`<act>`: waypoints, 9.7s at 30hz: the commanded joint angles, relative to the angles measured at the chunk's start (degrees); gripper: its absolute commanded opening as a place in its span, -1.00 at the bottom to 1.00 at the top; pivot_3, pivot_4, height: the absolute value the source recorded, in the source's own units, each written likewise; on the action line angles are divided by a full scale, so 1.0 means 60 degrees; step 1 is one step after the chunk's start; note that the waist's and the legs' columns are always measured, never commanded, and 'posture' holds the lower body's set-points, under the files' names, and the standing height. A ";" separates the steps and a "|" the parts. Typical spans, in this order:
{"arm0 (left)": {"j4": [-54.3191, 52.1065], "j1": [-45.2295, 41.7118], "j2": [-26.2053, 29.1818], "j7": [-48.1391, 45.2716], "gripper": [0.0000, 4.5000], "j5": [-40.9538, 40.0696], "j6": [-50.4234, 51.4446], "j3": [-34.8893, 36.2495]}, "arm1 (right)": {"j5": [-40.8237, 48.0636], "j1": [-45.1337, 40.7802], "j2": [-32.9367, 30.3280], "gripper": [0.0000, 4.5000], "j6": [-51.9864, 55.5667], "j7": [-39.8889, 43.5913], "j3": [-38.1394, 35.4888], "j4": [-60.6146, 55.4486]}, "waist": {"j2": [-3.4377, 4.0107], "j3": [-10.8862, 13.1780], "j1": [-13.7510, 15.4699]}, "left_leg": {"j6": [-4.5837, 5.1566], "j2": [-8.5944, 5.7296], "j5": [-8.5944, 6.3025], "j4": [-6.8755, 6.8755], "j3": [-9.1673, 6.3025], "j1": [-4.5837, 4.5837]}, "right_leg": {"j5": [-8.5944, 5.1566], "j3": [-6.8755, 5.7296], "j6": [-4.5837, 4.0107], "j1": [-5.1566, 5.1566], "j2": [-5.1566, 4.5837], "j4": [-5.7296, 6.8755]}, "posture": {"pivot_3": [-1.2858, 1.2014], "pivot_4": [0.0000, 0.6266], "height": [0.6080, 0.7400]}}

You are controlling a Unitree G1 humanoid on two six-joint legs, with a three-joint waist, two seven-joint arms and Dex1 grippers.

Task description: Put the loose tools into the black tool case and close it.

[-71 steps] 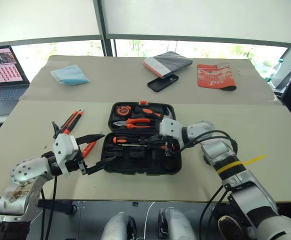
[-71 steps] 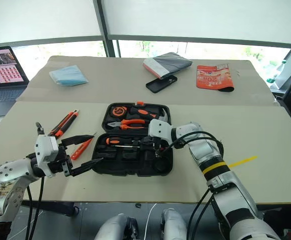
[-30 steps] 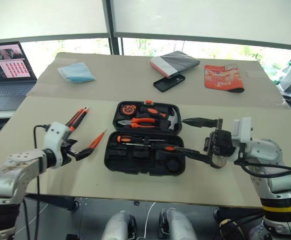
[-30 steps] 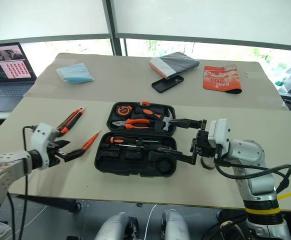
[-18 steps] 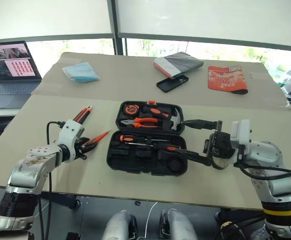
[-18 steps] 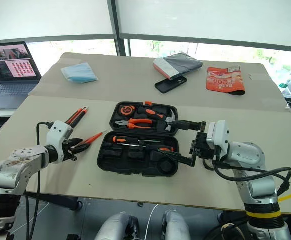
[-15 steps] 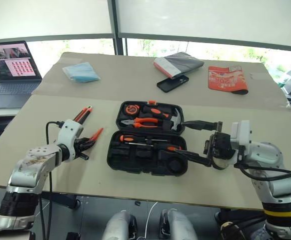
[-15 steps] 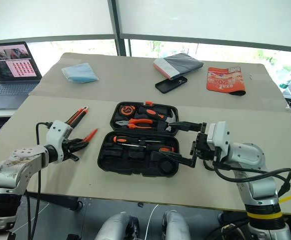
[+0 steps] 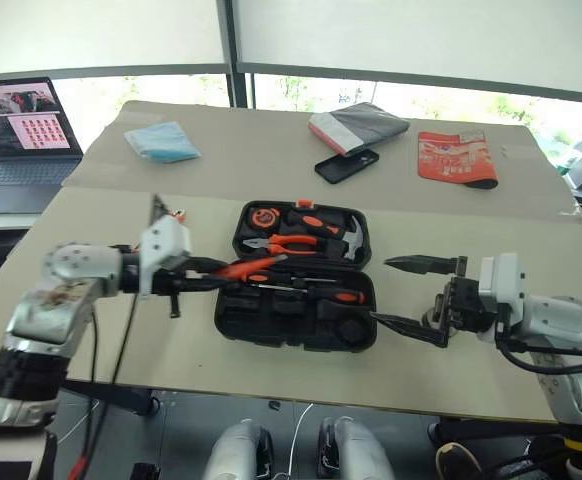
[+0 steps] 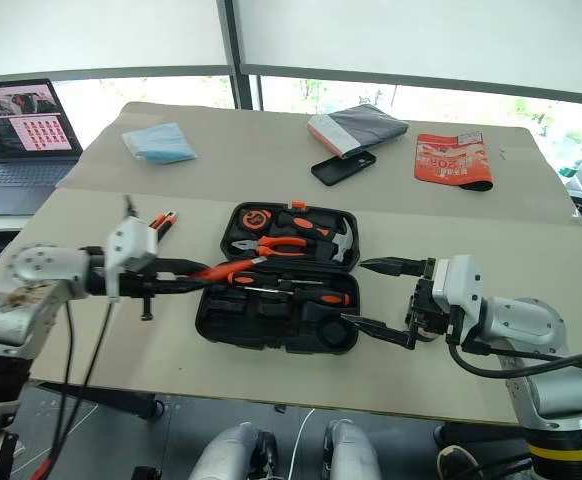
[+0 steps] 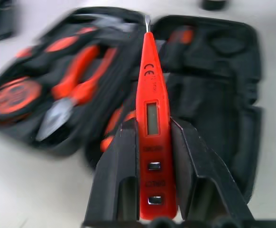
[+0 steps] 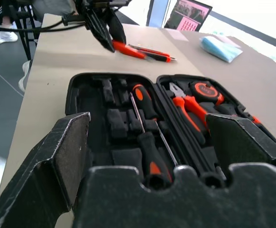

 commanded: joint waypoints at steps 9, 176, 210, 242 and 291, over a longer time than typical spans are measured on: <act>0.0551 -0.1192 -0.0109 -0.0728 -0.79 0.1947 -0.0570 -0.1870 | 0.0364 0.0545 0.0112 1.00 0.0224 -0.0664 -0.0244 -0.1029 | -0.0002 0.0002 -0.0095 | 0.0013 0.0005 0.0008 0.0010 -0.0004 0.0002 | -0.0001 0.0009 -0.0001 -0.0001 0.0031 0.0007 | 0.03 -0.52 1.00; -0.0996 -0.1315 -0.0914 -0.0660 -0.29 0.1776 0.1462 -0.2578 | 0.0104 0.3100 0.0431 1.00 -0.1117 -0.0588 -0.0456 -0.1384 | -0.0057 -0.0015 -0.0024 | 0.0077 0.0014 -0.0039 0.0148 -0.0018 -0.0027 | 0.0001 0.0138 0.0022 0.0012 0.0108 0.0039 | 0.03 -0.52 1.00; 0.0049 -0.1351 -0.1887 -0.0906 0.37 0.0376 0.0038 -0.0917 | -0.0172 0.2891 0.0622 1.00 -0.1178 -0.1123 0.0141 -0.1192 | -0.0057 -0.0015 -0.0018 | 0.0086 0.0010 -0.0043 0.0155 -0.0018 -0.0025 | 0.0003 0.0153 0.0033 0.0017 0.0109 0.0039 | 0.03 -0.52 1.00; 0.1946 0.0567 -0.2756 -0.0167 -0.97 0.2278 -0.1868 -0.2489 | -0.0446 0.2905 0.0651 1.00 -0.1339 -0.1283 -0.0223 -0.1181 | 0.0079 -0.0116 -0.0056 | 0.0183 0.0013 -0.0118 0.0144 -0.0021 0.0105 | -0.0018 0.0148 0.0034 0.0161 0.0080 0.0005 | 0.03 -0.52 1.00; -0.0432 0.2293 -0.2411 -0.1338 0.98 -0.2438 -0.1705 0.1374 | -0.0912 0.2590 -0.3515 1.00 0.4185 -0.1802 -0.0778 -0.0274 | 0.0137 -0.0092 -0.0039 | 0.0113 -0.0001 -0.0207 0.0118 -0.0040 0.0070 | -0.0072 0.0105 0.0040 0.0141 -0.0006 -0.0026 | 0.03 -0.52 1.00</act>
